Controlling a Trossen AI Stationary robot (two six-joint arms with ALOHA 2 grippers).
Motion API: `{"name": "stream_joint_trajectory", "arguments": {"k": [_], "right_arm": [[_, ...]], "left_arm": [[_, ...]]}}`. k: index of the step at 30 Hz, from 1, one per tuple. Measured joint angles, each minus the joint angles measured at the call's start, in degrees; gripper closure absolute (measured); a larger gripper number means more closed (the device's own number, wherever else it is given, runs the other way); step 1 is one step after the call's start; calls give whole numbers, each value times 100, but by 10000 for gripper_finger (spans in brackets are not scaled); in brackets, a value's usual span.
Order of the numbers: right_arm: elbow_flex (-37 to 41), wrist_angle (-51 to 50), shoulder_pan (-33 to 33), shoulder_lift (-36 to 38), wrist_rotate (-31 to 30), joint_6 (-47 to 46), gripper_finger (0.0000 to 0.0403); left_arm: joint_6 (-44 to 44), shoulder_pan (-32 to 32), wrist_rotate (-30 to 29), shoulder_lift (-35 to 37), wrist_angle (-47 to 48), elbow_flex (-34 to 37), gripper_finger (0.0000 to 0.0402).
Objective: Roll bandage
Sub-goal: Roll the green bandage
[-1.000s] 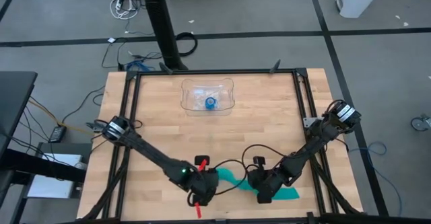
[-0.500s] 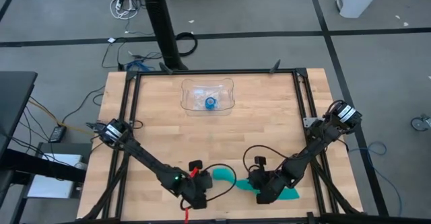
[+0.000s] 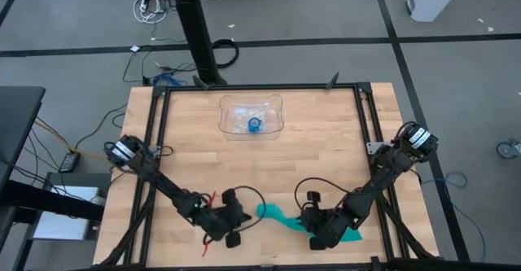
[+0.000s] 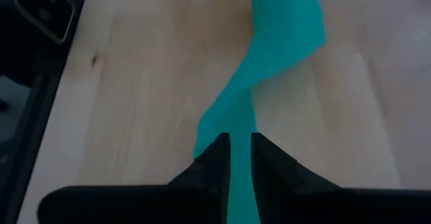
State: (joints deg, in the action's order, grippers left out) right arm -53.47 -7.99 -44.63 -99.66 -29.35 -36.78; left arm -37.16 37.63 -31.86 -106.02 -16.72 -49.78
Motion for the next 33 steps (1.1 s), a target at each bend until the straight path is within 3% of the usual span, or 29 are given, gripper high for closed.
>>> {"name": "stream_joint_trajectory", "arguments": {"k": [5,12,20,24,33], "right_arm": [[0,170,85,-3,-424,212,351],[0,102,361,-20,-677,675,351],[450,596,572,-15,-550,664,343],[671,1091,688,-15,-467,675,336],[691,1137,1118,102,-360,794,330]], "left_arm": [[-225,-244,170,22,-1405,593,378],[1005,-398,423,22,-987,538,378],[2414,-395,-296,22,-887,531,373],[2657,-385,-570,22,-666,531,338],[3224,-427,-562,22,-770,531,228]]}}
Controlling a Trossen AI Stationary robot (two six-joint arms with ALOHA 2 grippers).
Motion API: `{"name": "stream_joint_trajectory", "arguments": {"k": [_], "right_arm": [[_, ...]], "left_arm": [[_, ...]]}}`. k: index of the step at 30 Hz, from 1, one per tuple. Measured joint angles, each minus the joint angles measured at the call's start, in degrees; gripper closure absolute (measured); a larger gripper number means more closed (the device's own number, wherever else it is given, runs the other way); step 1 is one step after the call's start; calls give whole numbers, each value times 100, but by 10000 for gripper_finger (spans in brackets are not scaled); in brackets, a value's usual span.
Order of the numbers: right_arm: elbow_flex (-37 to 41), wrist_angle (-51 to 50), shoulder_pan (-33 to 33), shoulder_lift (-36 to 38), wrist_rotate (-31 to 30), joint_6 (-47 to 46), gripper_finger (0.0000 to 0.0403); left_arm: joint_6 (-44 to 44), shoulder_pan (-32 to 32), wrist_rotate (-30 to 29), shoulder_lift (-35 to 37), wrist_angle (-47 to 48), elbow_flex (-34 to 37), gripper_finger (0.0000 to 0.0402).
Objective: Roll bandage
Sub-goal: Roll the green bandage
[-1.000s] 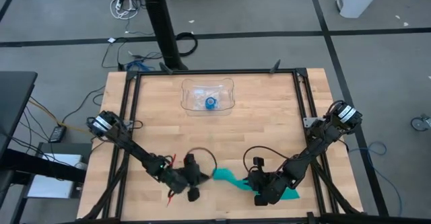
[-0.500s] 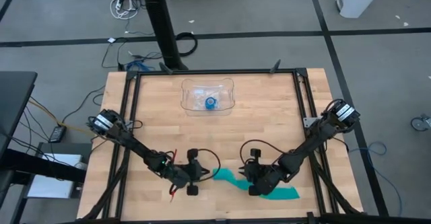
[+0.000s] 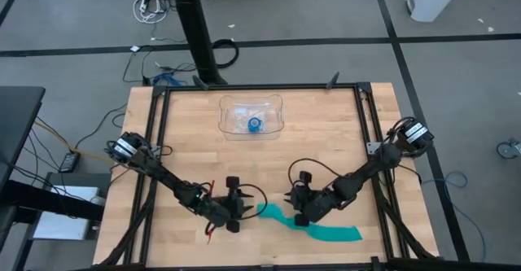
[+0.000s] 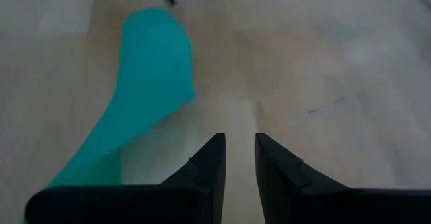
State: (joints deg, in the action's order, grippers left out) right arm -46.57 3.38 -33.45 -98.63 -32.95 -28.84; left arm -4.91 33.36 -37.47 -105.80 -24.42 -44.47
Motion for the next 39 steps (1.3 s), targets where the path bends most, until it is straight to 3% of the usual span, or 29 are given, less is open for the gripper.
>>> {"name": "stream_joint_trajectory", "arguments": {"k": [4,9,29,39], "right_arm": [[0,171,97,118,92,15,332],[0,460,207,125,770,17,332],[2,579,214,125,781,-163,335],[2,763,122,125,1378,-423,339]], "left_arm": [[92,-27,281,0,-5,0,220],[311,-137,581,-20,-188,0,226],[953,-416,940,-354,-888,-2,235],[1701,-422,1126,-354,-920,-2,235]]}}
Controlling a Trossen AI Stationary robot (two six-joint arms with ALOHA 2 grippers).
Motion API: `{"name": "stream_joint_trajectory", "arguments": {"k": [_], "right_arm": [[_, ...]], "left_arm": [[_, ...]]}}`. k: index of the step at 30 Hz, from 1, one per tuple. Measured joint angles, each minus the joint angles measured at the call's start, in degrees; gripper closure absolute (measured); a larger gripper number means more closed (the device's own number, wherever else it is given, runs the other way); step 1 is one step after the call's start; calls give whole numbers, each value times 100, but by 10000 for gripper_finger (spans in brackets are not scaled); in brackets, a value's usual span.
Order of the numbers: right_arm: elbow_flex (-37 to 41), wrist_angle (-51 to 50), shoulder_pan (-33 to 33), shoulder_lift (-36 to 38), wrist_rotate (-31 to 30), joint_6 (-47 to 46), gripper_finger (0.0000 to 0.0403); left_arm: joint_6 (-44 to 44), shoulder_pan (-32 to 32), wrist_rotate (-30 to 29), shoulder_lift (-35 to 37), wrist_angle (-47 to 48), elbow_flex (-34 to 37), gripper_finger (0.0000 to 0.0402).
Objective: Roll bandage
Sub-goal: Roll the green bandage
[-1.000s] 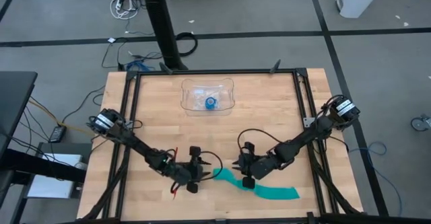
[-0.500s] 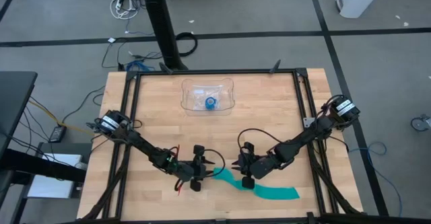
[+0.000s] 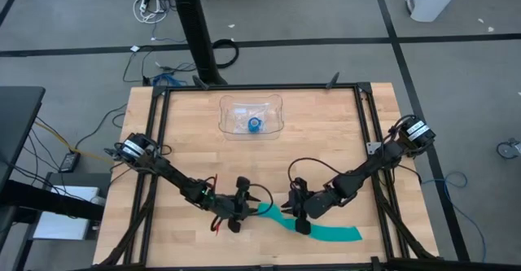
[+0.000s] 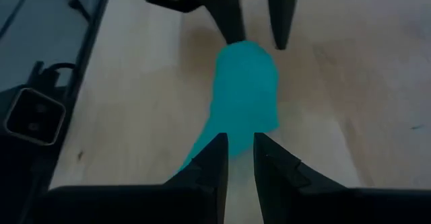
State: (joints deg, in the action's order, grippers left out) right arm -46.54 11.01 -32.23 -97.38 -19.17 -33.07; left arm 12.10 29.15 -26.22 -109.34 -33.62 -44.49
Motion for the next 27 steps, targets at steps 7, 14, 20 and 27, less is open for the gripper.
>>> {"name": "stream_joint_trajectory", "arguments": {"k": [7,14,20,27], "right_arm": [[0,-46,9,0,-1,-11,341],[0,-47,104,0,154,72,339],[0,-269,129,-7,177,69,341],[0,181,310,-573,434,151,341]], "left_arm": [[580,-134,289,0,-23,0,236],[980,-232,603,2,-389,2,254],[1014,-291,734,7,-375,2,273],[1018,-302,791,7,-376,2,276]]}}
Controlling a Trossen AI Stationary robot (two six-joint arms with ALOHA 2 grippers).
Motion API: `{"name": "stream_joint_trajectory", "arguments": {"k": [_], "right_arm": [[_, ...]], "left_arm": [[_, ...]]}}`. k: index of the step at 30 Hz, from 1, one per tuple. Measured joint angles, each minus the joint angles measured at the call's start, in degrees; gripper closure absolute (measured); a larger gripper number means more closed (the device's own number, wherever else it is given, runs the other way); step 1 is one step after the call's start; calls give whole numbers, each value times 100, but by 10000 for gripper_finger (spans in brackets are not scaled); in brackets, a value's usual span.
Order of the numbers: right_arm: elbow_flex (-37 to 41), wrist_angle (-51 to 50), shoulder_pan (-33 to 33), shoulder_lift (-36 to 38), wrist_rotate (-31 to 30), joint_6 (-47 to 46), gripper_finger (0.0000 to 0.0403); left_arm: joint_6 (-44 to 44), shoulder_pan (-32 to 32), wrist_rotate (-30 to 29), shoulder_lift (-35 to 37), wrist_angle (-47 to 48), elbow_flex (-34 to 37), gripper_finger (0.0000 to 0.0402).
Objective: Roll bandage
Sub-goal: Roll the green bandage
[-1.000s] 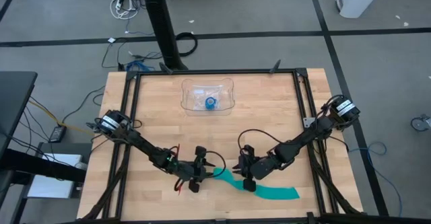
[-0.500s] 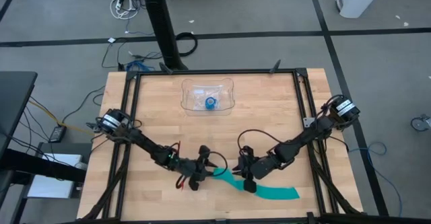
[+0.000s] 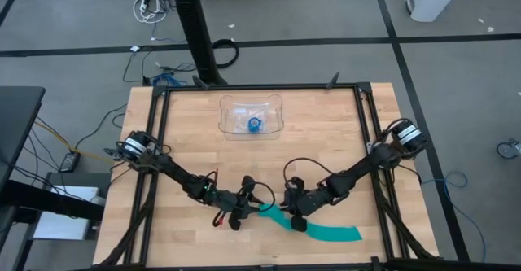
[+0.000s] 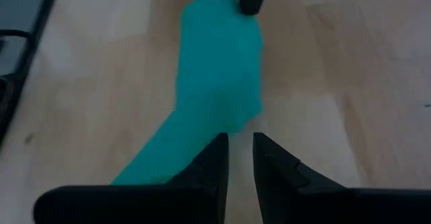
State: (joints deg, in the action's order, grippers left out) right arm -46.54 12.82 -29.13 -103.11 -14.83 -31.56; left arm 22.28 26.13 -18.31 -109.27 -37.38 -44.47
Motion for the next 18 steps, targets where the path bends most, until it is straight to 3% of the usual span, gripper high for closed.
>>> {"name": "stream_joint_trajectory", "arguments": {"k": [5,18], "right_arm": [[-9,592,97,-93,117,189,341],[0,531,254,-94,232,326,343]], "left_arm": [[-30,-2,-19,0,128,2,276],[-75,0,-197,-35,17,0,263]]}}
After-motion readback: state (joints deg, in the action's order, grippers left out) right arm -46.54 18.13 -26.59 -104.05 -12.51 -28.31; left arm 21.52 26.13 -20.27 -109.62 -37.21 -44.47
